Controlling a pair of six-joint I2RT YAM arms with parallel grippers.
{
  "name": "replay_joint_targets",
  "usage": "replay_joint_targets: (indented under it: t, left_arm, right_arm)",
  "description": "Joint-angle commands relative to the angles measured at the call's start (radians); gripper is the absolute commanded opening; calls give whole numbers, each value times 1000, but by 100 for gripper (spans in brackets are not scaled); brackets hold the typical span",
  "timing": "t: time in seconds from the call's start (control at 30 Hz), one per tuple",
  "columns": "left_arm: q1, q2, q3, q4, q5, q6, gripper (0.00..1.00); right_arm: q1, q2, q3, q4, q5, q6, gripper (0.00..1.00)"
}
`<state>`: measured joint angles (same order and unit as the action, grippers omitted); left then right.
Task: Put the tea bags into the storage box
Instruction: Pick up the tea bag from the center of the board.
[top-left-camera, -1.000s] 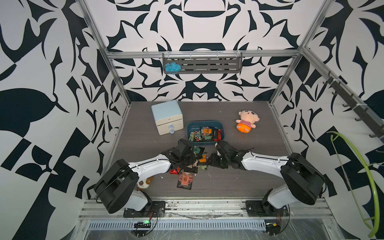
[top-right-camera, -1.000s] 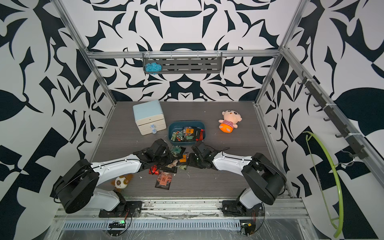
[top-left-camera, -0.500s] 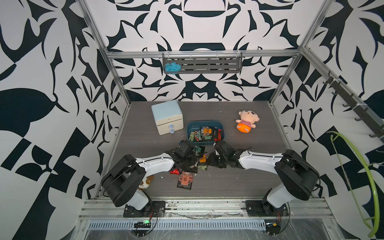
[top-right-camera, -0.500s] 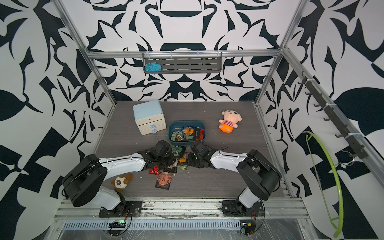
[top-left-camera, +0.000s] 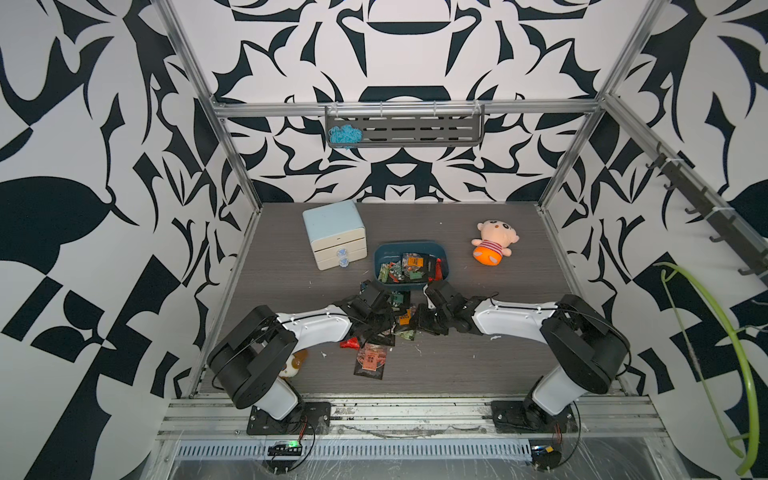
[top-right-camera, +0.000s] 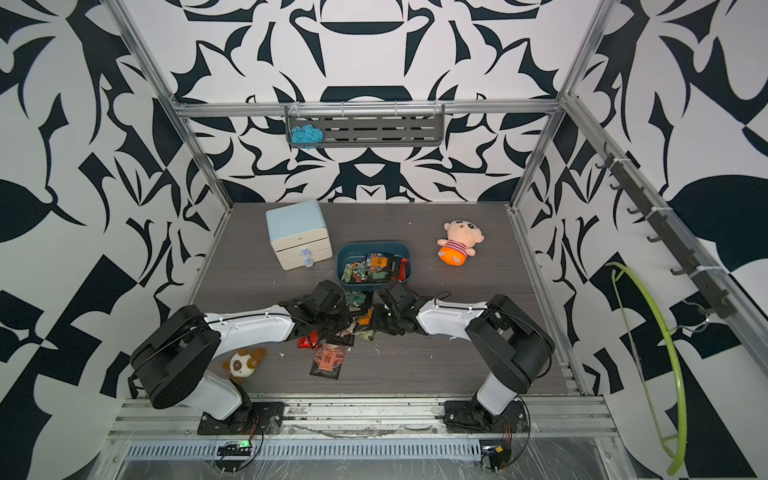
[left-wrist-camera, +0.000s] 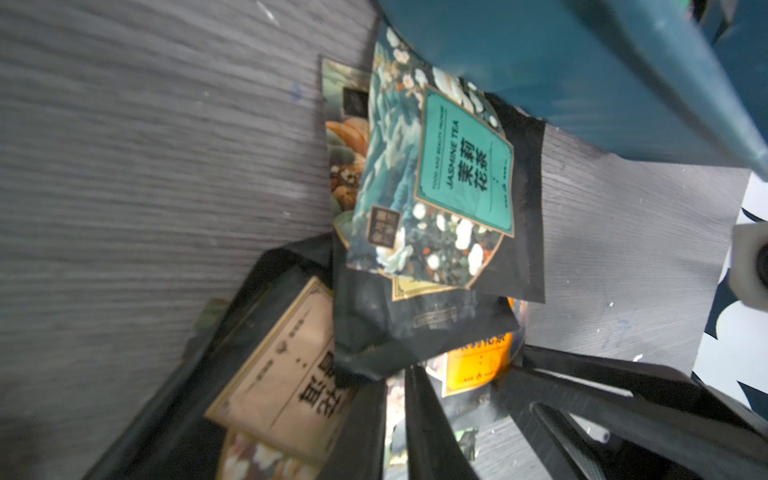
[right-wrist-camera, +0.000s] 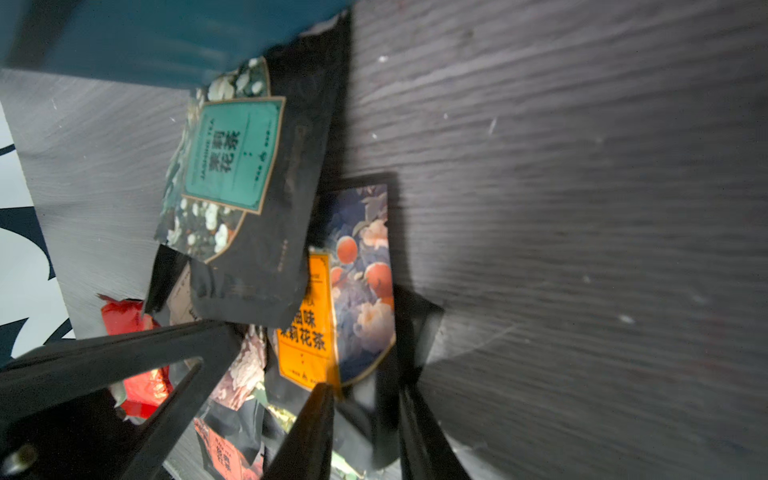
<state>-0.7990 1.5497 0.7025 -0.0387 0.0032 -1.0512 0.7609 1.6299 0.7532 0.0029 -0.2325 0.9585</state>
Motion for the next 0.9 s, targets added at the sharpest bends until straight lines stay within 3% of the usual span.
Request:
replay_joint_targets:
  t: [0.0, 0.27, 0.37, 0.53, 0.87]
  left_arm:
    - [-6, 22, 11, -27, -12, -1, 15]
    - [-12, 19, 9, -36, -21, -4, 14]
    - [-20, 12, 16, -46, -22, -3, 14]
    - [-28, -31, 23, -75, -43, 1, 13]
    - [-28, -150, 42, -198, -147, 21, 13]
  right_arm:
    - [5, -12, 37, 42, -17, 16, 28]
    - [6, 20, 60, 56, -31, 14, 21]
    - [6, 33, 70, 56, -40, 9, 10]
    - [6, 17, 61, 31, -31, 2, 1]
    - [5, -192, 44, -325, 80, -91, 0]
